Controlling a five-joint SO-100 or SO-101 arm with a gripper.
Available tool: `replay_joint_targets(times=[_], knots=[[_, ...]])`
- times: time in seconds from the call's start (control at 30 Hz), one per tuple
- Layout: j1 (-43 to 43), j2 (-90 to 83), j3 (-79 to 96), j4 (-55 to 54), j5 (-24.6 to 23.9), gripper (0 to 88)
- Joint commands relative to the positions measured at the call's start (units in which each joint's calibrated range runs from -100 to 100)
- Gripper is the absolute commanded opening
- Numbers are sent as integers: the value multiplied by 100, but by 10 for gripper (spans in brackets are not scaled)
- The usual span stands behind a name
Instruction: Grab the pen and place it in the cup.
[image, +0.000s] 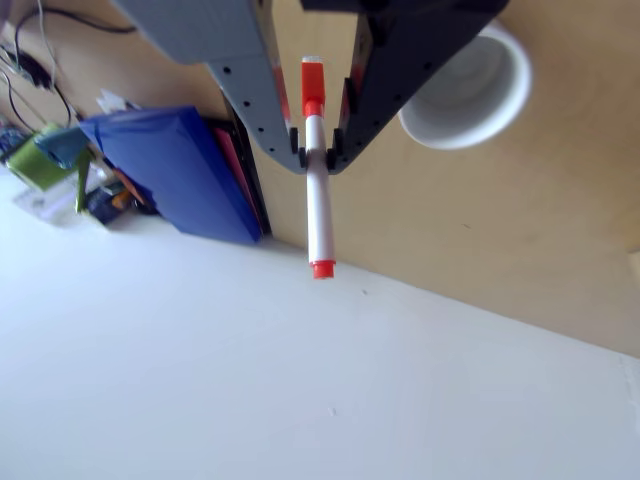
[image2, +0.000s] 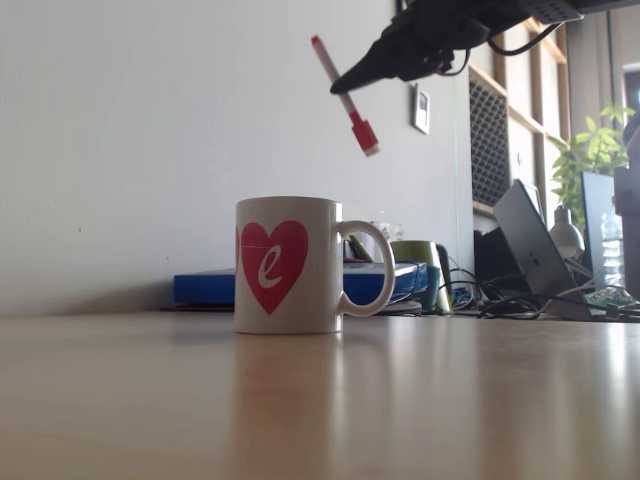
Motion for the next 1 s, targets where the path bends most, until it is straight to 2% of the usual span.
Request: replay_joint_targets(times=[0.0, 0.23, 0.5, 0.97], knots=[[-140, -482, 330, -511, -19, 12], [-532, -955, 1417, -1440, -14, 12], [-1091, -1046, 1924, -2146, -14, 12], [-1591, -955, 2793, -3307, -14, 12]])
